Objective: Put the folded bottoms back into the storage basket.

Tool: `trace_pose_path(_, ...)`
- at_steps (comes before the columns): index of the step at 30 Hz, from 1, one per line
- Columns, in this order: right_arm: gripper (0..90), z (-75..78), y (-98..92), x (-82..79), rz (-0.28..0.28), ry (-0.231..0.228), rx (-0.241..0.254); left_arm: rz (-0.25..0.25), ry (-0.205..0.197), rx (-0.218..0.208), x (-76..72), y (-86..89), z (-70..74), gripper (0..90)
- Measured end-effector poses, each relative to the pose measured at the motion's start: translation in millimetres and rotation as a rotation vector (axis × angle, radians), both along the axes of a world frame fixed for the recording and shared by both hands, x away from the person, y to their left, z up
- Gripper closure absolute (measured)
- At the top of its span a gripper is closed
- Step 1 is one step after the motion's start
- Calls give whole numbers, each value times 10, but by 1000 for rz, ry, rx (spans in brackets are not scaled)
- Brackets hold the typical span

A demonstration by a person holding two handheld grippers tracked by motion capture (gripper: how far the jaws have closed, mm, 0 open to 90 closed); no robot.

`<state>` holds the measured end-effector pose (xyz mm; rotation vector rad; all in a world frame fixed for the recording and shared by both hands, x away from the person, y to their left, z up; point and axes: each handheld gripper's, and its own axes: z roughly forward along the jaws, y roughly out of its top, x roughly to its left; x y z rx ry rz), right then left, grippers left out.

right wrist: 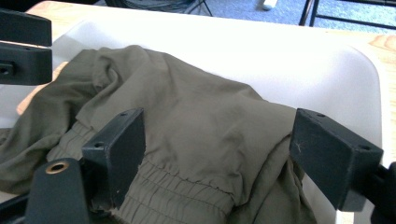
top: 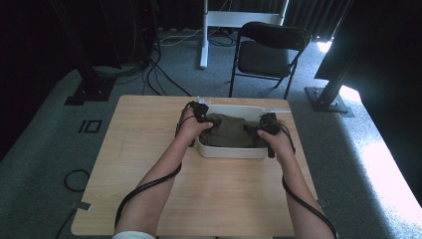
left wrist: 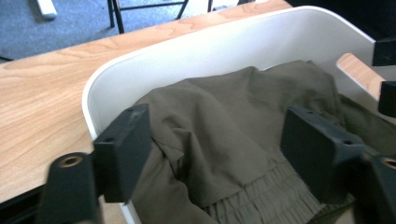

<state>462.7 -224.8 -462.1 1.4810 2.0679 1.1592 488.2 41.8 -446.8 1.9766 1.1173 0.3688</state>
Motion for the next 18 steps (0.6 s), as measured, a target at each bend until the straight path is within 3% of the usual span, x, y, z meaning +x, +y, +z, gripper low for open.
trace_pose_path(3,174,8,-1,-25,-1,2,19,4,-12,-66,-63,-9,24,173)
trace_pose_path(7,173,34,-3,-65,0,-36,27,-13,-18,-106,-140,-12,22,173)
trace_pose_path(10,171,43,-19,-102,16,-44,-3,-29,-38,-107,-211,-16,19,173)
trace_pose_path(13,154,45,-33,-137,23,-47,-6,-60,-39,-140,-273,-4,30,173)
trace_pose_path(15,153,40,-40,-162,24,-49,17,-69,-59,-124,-311,18,35,174)
trace_pose_path(18,145,33,-44,-199,32,-65,-12,-73,-64,-107,-361,36,39,173)
